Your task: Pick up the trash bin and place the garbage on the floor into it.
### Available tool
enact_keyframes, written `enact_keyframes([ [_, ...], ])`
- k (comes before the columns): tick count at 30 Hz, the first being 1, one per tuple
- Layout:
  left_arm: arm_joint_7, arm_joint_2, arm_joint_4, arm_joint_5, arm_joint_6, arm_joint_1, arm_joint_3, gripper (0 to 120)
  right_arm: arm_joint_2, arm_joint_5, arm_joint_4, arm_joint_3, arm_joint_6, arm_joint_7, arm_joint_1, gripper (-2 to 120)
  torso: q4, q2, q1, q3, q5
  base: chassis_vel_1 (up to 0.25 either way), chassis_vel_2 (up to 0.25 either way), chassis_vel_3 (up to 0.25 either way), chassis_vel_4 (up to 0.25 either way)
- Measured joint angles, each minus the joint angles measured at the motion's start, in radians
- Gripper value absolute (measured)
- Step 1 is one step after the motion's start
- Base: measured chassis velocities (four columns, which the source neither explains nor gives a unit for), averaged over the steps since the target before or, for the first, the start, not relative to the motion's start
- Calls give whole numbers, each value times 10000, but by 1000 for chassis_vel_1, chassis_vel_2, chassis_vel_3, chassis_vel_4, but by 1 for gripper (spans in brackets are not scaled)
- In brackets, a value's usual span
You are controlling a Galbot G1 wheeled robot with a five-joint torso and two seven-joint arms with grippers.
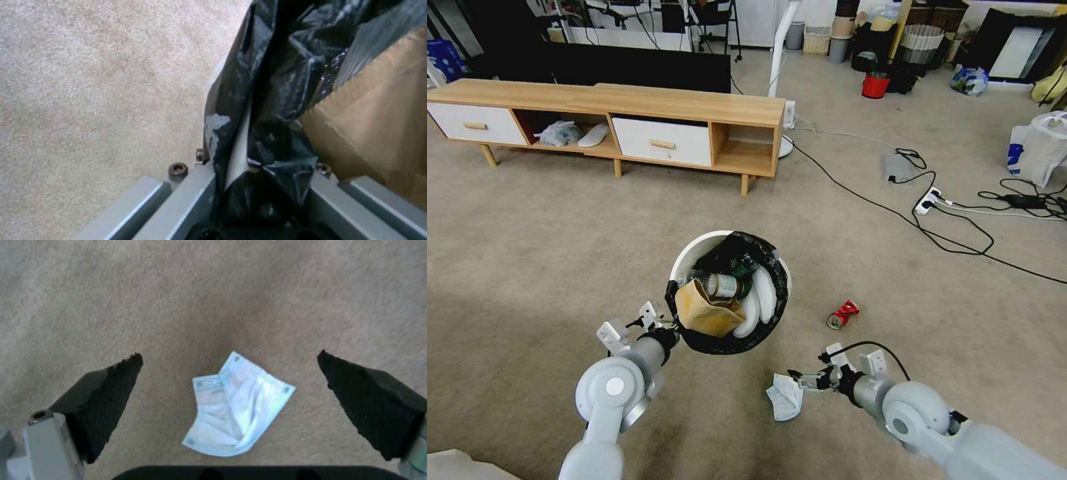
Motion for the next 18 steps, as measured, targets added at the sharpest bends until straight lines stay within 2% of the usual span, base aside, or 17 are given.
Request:
enact_keyframes([
  [18,20,414,136,-269,-57,-137,84,0,978,774,-1436,-367,-238,381,272,100,-1,0,-1,0,2,0,0,0,0],
])
